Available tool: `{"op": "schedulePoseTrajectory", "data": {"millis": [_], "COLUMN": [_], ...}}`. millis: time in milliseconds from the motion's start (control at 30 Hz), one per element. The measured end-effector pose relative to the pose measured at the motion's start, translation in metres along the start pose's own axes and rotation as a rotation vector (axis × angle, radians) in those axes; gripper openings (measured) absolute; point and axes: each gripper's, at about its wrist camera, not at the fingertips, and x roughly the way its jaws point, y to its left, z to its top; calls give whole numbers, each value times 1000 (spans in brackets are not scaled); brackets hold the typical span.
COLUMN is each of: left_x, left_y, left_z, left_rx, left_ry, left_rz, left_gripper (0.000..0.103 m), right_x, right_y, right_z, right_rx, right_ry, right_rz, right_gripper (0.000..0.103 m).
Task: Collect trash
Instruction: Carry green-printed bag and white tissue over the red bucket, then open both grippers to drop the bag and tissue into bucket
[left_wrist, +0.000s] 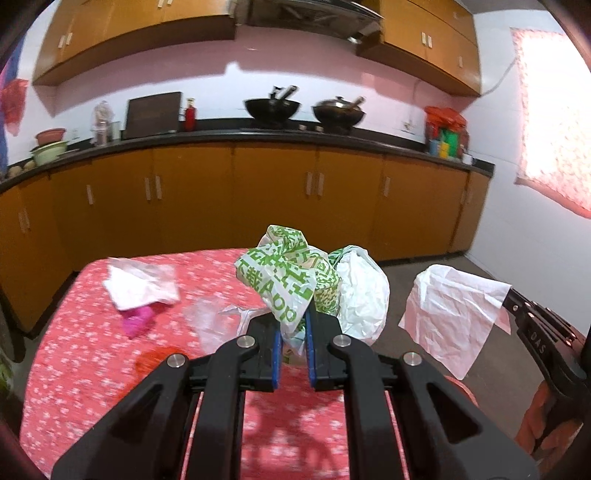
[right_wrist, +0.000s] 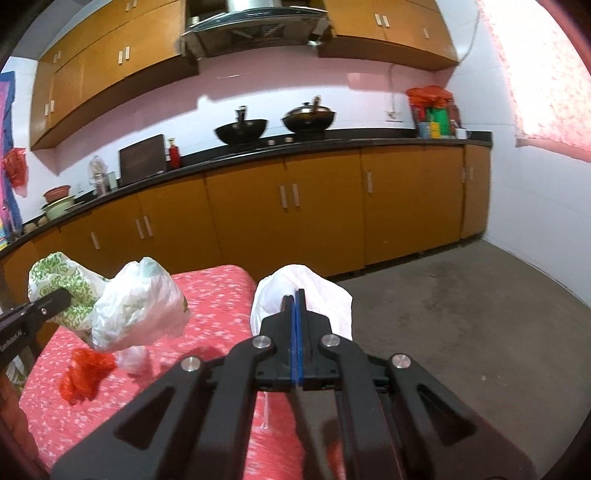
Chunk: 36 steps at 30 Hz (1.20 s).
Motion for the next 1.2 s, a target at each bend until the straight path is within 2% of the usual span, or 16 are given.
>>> {"op": "schedulePoseTrajectory", "data": {"millis": [300,600,900,1200], "left_x": [20,50,86,117], "left_y": [-67,-145,-194,-224], "left_z": [-25,-66,-115,-146], "left_rx": [47,127,214,260], "left_ry": [67,182,331,441], "left_rz": [-114,-210,-224,-209], "left_gripper": [10,10,10,10], "right_x": [-2,3,24,45], "right_y": [-74,-140,-176,-195], "right_z": [-30,-78,-128,-152], "right_rx": [54,101,100,150], "right_ry": [44,146,277,352], "right_rz": [-113,-198,-215,-204], "right_gripper": [2,2,2,2]}}
